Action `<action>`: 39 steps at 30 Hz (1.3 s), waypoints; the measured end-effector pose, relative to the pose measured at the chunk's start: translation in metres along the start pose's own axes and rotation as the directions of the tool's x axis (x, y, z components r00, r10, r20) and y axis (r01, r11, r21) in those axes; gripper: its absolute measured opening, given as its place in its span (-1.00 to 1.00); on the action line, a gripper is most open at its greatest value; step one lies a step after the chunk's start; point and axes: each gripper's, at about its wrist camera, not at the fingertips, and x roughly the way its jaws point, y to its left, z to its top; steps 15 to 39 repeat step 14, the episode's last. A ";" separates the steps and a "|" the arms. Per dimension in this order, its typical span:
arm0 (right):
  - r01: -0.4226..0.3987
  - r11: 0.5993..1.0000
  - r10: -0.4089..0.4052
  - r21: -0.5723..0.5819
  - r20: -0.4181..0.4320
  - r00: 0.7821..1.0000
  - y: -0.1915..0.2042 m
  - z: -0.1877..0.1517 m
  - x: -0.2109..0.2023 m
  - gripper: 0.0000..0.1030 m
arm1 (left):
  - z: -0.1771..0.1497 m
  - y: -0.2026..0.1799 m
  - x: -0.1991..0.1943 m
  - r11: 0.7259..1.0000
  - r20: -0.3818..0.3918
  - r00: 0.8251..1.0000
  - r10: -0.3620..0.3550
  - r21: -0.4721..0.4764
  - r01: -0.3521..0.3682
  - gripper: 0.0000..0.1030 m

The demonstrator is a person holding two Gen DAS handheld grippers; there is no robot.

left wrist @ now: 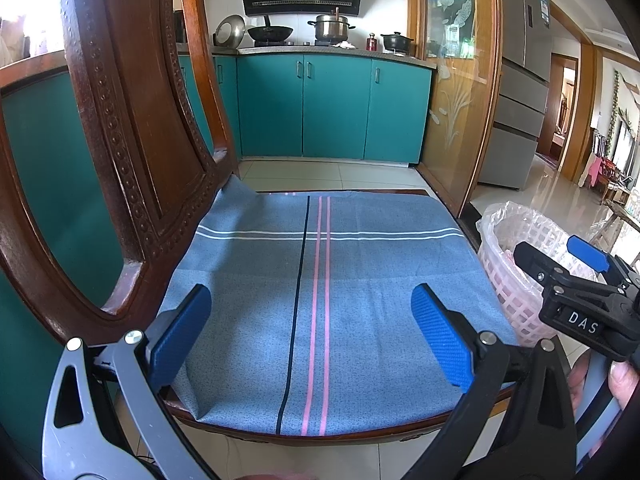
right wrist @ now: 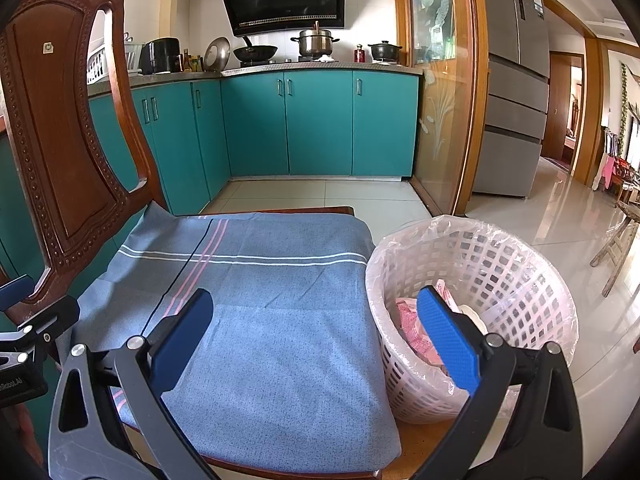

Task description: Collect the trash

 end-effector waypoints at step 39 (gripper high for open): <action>-0.009 1.000 0.009 -0.009 -0.004 1.000 0.000 -0.004 0.001 0.93 | 0.000 0.003 0.003 1.000 -0.006 1.000 0.001 -0.009 -0.001 0.94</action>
